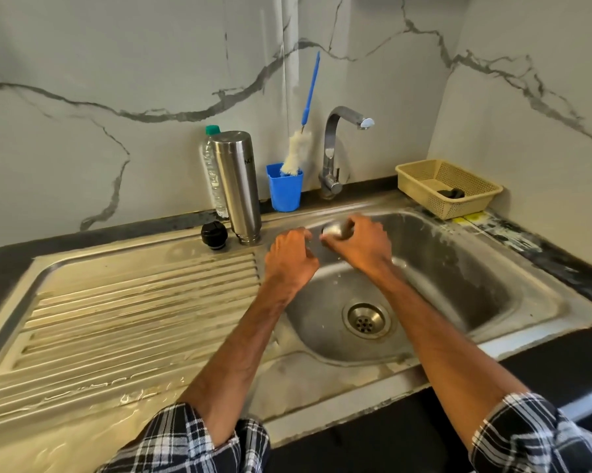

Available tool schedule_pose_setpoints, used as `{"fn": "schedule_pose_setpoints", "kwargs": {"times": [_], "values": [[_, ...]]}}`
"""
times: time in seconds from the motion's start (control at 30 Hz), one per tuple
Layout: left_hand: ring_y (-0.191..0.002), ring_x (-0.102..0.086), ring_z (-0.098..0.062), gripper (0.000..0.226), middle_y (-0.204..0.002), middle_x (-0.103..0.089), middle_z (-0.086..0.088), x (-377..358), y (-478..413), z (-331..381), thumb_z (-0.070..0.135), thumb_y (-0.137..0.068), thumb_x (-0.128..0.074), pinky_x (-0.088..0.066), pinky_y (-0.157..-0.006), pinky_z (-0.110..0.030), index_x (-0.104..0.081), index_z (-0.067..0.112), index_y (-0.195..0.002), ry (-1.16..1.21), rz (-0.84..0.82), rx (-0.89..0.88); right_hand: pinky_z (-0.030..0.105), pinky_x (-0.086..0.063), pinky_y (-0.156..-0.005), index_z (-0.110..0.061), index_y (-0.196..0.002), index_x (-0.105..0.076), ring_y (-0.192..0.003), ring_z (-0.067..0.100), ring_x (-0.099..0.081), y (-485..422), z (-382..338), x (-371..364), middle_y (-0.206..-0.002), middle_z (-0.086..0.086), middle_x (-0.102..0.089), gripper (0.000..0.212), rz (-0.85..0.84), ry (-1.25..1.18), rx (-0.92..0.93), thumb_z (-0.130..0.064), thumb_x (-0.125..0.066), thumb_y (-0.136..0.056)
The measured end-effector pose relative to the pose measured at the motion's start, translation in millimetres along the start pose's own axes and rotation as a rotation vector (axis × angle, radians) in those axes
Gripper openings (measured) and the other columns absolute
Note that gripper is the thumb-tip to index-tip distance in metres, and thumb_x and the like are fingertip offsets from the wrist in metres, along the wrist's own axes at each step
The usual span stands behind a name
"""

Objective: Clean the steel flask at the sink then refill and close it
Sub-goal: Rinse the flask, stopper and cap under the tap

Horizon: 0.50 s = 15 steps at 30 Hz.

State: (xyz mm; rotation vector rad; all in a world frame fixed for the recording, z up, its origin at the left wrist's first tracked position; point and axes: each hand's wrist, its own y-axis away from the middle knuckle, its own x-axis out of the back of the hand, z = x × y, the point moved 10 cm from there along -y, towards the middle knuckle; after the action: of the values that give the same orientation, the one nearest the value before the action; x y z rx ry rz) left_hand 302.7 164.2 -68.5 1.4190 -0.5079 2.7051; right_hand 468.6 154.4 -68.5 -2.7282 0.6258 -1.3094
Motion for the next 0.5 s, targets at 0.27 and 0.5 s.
{"fn": "schedule_pose_setpoints", "kwargs": {"times": [0.27, 0.5], "values": [[-0.128, -0.055, -0.022, 0.055, -0.138, -0.060, -0.006, -0.8, 1.5, -4.7, 0.009, -0.091, -0.068, -0.046, -0.104, -0.035, -0.052, 0.011, -0.143, 0.026, 0.007, -0.003, 0.030, -0.055, -0.075, -0.021, -0.105, -0.062, -0.082, 0.010, -0.064, 8.1, 1.4, -12.1, -0.098, -0.005, -0.070, 0.047, -0.037, 0.036, -0.018, -0.056, -0.077, -0.077], [-0.144, -0.037, -0.029, 0.087, -0.154, -0.041, -0.010, -26.5, -4.2, -9.2, 0.020, -0.081, -0.082, -0.035, -0.119, -0.050, -0.033, 0.016, -0.154, 0.036, -0.182, -0.023, 0.040, -0.061, -0.074, -0.015, -0.089, -0.066, -0.077, 0.020, -0.069, 10.2, 8.0, -34.6, -0.085, 0.002, -0.072, 0.044, -0.227, 0.111, -0.054, -0.051, -0.083, -0.071]]}}
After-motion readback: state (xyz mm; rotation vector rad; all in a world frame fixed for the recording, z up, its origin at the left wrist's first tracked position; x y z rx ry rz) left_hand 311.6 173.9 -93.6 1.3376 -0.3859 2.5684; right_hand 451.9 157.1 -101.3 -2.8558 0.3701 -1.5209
